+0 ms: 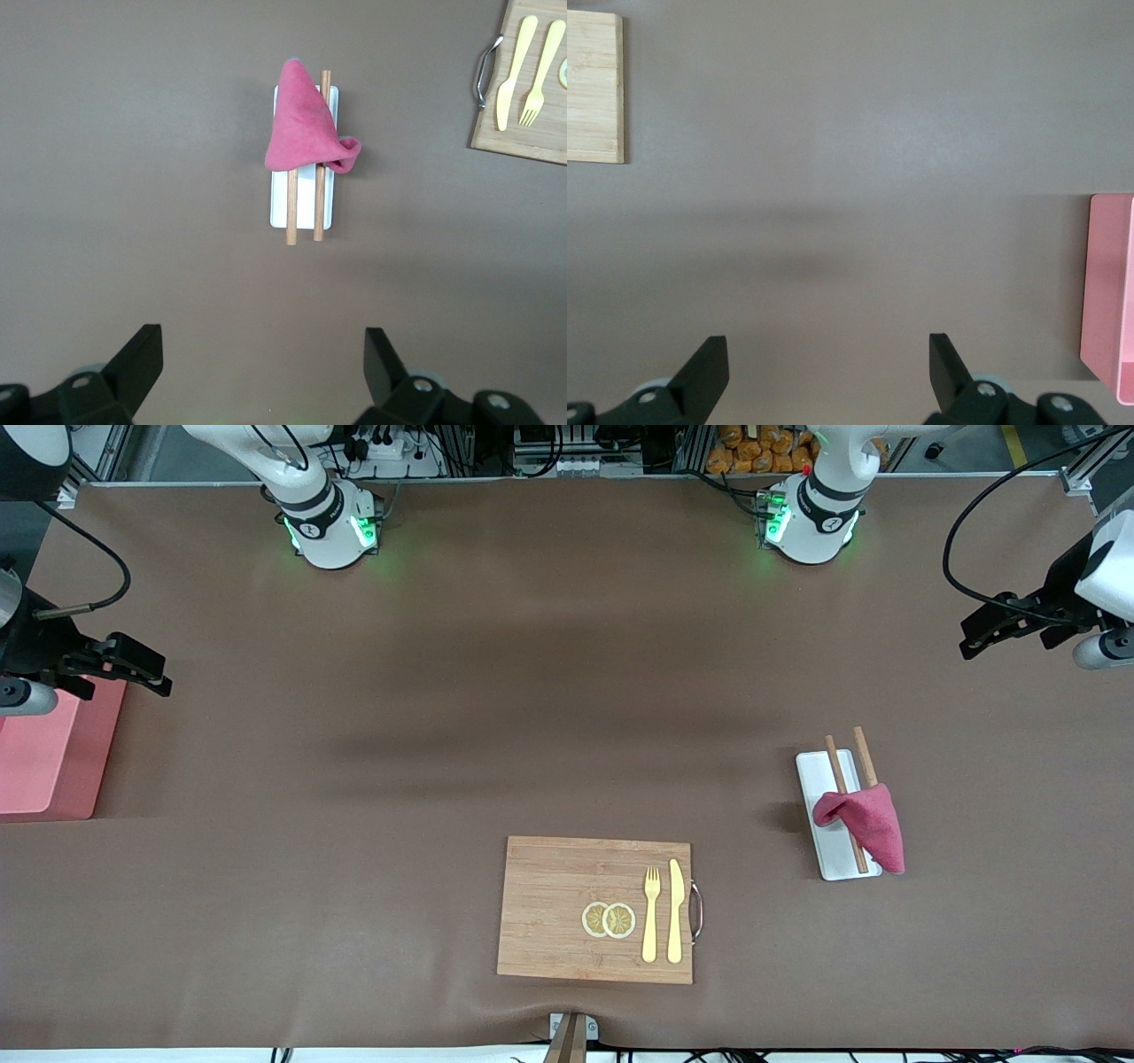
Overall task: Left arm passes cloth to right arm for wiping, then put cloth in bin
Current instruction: 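Reach the left gripper down to the pink cloth on the tray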
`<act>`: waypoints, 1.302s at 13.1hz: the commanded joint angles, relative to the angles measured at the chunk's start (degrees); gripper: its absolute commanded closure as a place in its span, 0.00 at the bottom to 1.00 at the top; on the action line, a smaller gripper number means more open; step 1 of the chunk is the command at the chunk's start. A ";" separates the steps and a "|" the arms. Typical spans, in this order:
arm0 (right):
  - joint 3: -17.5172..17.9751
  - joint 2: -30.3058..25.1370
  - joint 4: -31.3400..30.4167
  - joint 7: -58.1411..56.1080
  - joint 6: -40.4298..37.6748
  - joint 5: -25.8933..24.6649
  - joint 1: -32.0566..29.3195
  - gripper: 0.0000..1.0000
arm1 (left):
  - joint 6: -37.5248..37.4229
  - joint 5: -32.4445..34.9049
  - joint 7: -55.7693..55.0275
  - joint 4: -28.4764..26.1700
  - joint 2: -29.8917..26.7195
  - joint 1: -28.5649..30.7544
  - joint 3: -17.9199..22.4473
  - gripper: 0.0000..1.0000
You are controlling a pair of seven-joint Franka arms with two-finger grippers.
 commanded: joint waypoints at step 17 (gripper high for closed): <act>0.90 0.48 0.62 0.32 -0.75 -0.55 -1.59 0.00 | 3.22 0.95 -3.39 6.08 16.94 -0.02 0.37 0.00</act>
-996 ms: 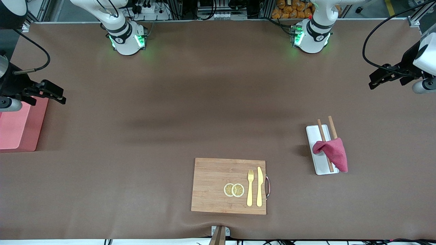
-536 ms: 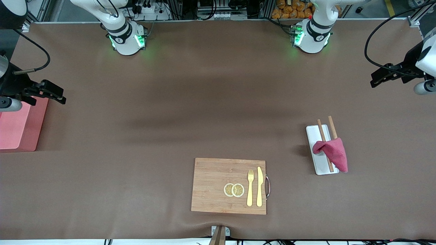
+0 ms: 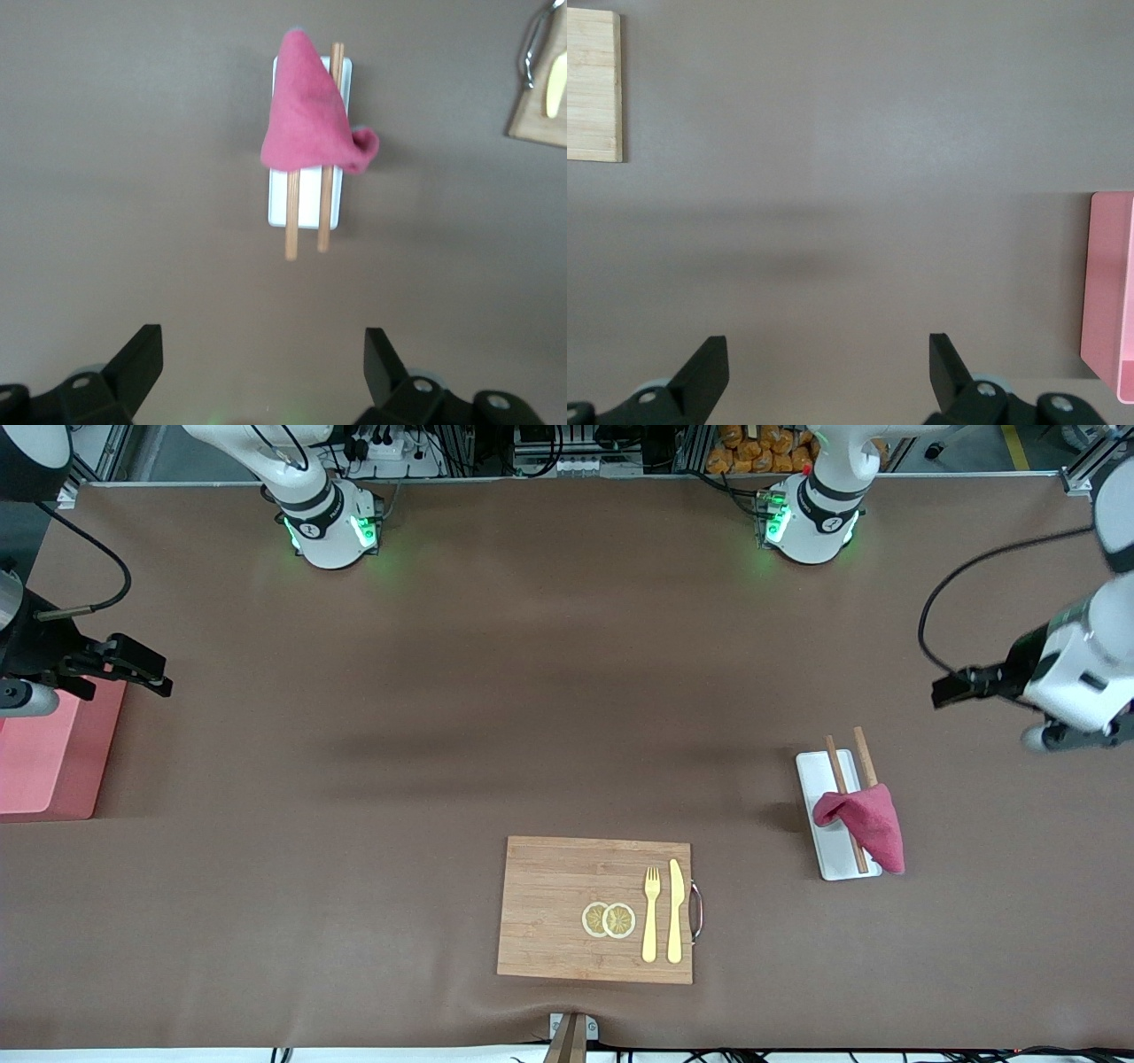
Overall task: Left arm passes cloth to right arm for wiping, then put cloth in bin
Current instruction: 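Reach the left gripper down to the pink cloth on the tray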
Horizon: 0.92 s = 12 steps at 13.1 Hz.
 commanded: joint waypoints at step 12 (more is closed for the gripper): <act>0.92 0.61 0.56 0.73 -1.77 -0.46 -1.74 0.00 | 15.21 1.34 -24.65 2.13 19.55 -2.38 -0.08 0.00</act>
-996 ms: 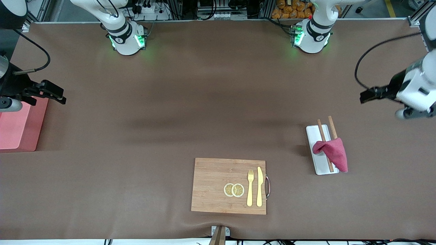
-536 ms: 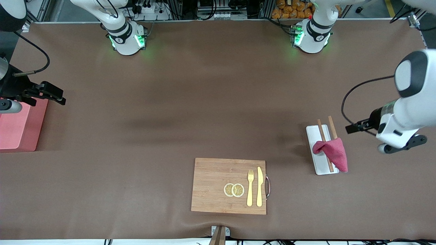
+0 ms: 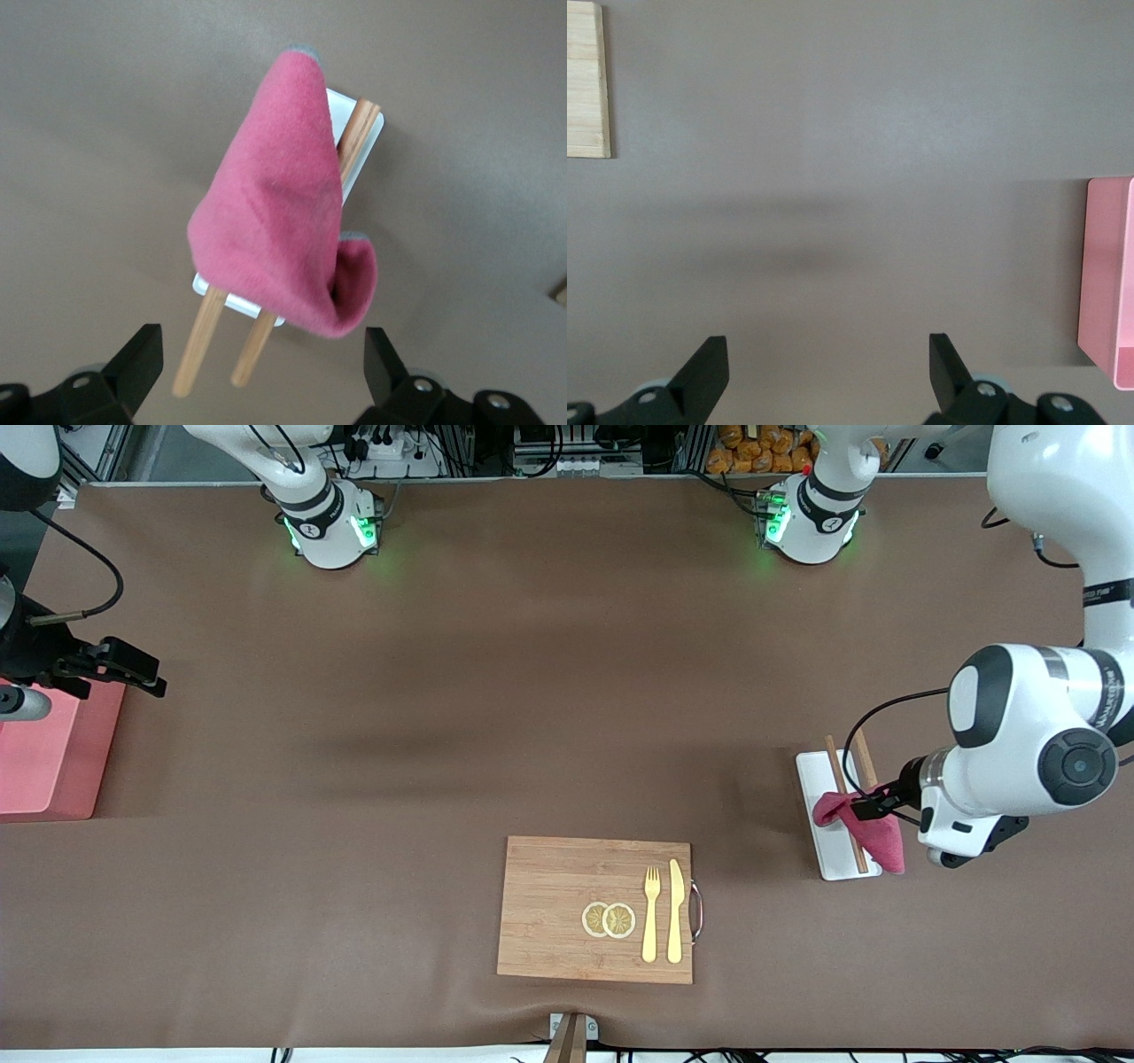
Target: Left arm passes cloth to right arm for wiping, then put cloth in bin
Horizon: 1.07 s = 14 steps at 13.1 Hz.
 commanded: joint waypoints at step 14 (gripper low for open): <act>0.82 0.44 0.63 0.88 -0.91 -0.37 -0.35 0.00 | 3.18 1.52 -1.01 1.52 4.45 -0.88 0.09 0.65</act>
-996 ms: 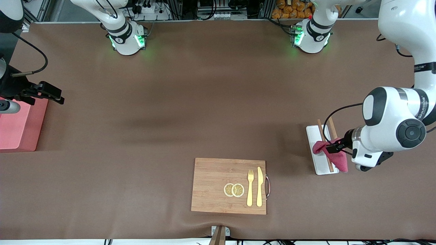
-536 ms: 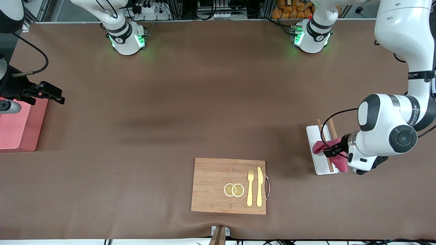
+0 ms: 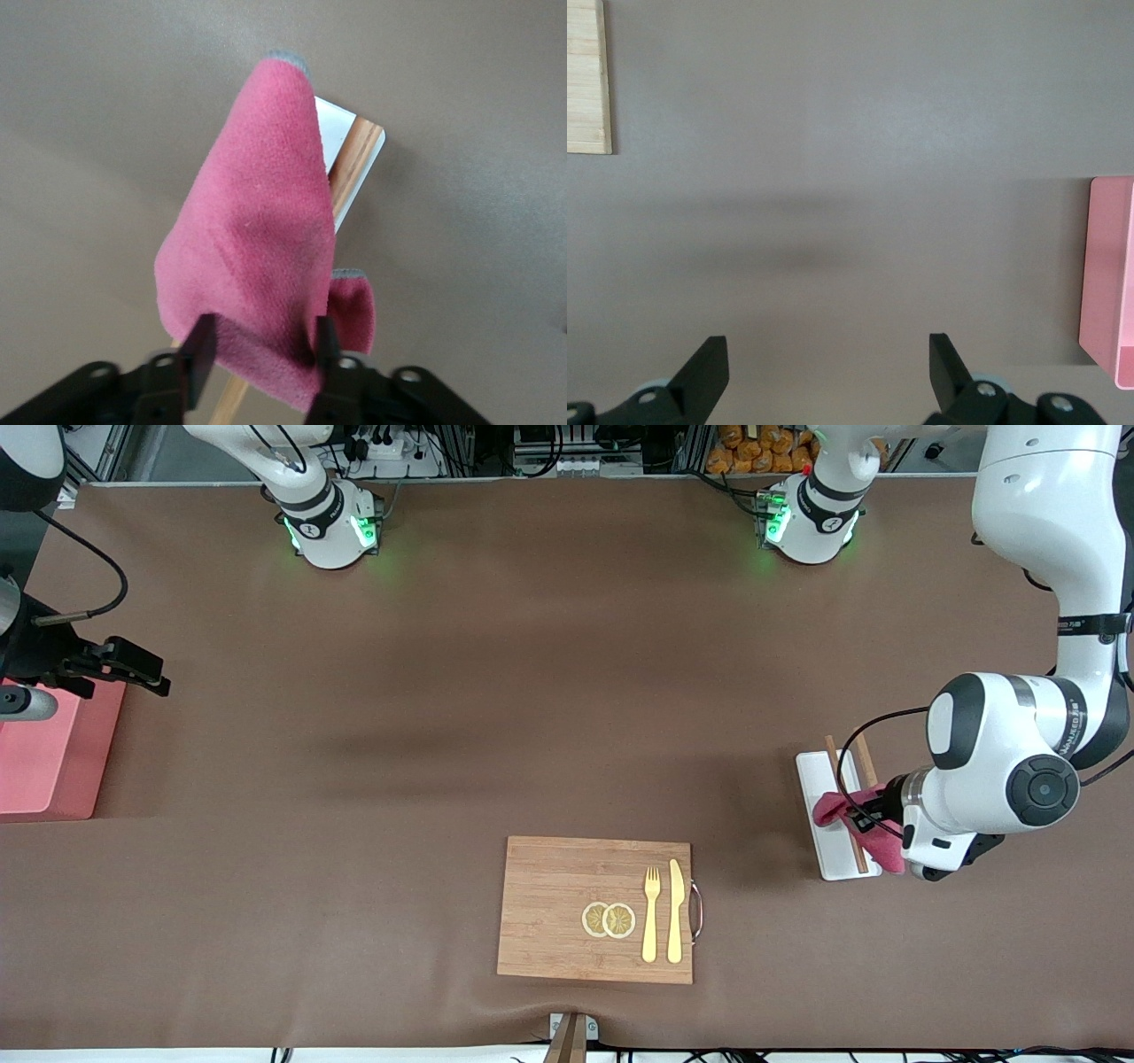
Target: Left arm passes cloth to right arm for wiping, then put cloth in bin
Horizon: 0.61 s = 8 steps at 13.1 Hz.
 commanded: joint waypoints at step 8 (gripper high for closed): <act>0.93 0.81 0.64 14.56 -4.52 2.43 2.44 0.00 | -0.69 1.60 -0.42 1.57 -0.42 -1.22 -0.02 1.00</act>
